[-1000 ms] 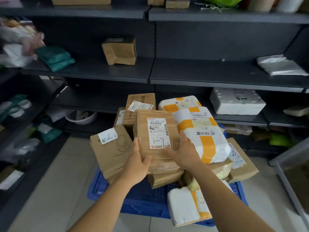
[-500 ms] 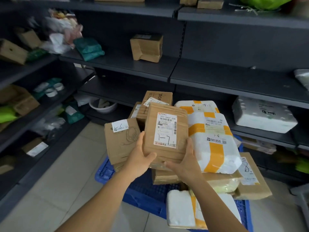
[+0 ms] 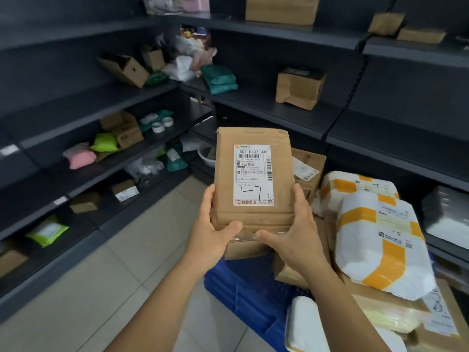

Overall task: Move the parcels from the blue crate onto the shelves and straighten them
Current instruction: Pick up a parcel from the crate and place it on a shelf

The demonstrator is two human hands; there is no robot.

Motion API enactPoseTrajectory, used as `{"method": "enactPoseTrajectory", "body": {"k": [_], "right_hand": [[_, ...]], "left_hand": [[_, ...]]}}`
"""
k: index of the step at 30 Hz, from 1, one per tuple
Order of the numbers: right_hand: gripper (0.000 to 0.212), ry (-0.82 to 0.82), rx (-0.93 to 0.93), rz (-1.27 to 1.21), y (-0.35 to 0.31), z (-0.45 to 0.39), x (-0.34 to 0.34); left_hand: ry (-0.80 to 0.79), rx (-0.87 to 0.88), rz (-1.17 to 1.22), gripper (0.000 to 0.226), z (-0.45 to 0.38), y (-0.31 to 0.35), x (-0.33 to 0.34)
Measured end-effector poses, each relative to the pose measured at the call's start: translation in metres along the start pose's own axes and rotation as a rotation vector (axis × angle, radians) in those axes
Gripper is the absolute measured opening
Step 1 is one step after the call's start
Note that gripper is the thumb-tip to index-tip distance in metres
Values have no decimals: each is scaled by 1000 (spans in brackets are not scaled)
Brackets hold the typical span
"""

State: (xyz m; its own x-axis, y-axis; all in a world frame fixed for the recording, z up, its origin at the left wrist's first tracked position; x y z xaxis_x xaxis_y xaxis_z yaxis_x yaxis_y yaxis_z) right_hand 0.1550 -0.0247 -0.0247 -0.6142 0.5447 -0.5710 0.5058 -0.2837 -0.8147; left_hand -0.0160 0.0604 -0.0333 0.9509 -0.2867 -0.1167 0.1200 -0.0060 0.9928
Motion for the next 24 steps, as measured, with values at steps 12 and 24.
{"method": "enactPoseTrajectory", "body": {"k": [12,24], "right_hand": [[123,-234,-184,-50,-168,120,182],[122,-549,-423,-160,-335,285,360]], "left_hand": [[333,3,-32,89,89,-12,-280],[769,-45,-66,90,237,-21,-540]]}}
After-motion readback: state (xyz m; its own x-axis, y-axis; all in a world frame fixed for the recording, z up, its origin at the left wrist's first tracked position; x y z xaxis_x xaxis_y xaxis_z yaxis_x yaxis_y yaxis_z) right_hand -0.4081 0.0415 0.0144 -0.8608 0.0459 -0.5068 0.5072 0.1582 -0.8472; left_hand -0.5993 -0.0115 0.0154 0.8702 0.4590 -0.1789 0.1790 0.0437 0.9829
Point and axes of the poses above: each hand's wrist, its own z-axis away from the middle knuckle, its own x-axis out of the palm, y = z × x, the point moved 9 cm from there along -z, towards the middle knuckle, and after that the axes turned 8 degrees about y, right-handed, at the moved point
